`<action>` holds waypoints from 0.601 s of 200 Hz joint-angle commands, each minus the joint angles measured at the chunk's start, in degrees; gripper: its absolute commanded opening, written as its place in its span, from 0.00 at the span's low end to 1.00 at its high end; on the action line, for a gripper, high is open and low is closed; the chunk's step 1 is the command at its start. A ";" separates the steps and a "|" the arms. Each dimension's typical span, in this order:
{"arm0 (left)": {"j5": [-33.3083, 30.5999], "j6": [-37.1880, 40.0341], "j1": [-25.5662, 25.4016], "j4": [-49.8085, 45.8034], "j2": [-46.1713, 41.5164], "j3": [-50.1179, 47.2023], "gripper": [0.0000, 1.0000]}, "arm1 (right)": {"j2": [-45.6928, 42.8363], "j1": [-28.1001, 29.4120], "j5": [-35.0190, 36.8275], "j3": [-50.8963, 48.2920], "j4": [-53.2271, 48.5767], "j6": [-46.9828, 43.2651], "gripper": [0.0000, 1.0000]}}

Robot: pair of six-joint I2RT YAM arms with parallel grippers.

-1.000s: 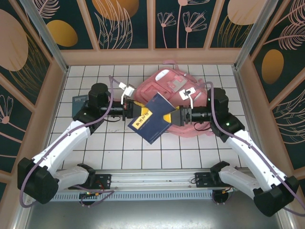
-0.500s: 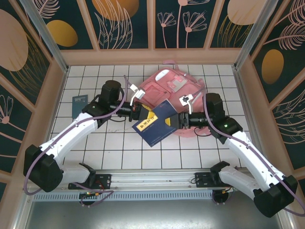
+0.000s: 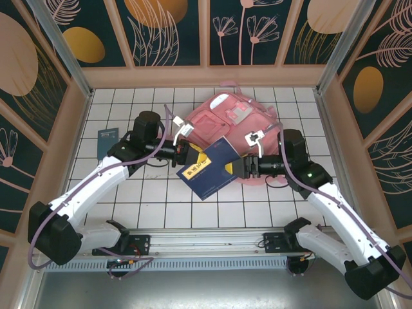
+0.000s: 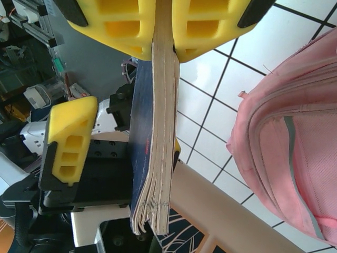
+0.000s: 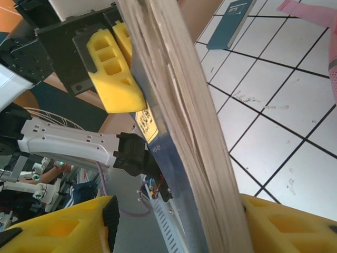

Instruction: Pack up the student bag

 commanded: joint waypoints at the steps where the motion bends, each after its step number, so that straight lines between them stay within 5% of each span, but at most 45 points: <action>1: 1.20 1.97 -1.33 -0.12 1.20 0.72 0.00 | -2.08 1.12 -0.30 0.05 -2.72 -0.80 0.64; 40: 0.37 3.63 -2.95 -1.99 2.74 1.16 0.00 | -3.90 1.42 3.07 1.73 -5.78 -2.77 0.66; 93: 1.60 3.72 -4.01 -2.03 3.89 2.20 0.00 | -1.25 1.50 0.78 -3.33 -1.85 -3.93 0.50; 117: 0.11 4.21 -4.32 -2.72 4.24 2.38 0.00 | -0.07 1.35 0.53 -3.07 -1.18 -4.34 0.26; 120: -0.42 4.26 -4.25 -2.89 4.17 2.45 0.09 | -0.08 1.24 0.74 -2.91 -1.37 -4.54 0.22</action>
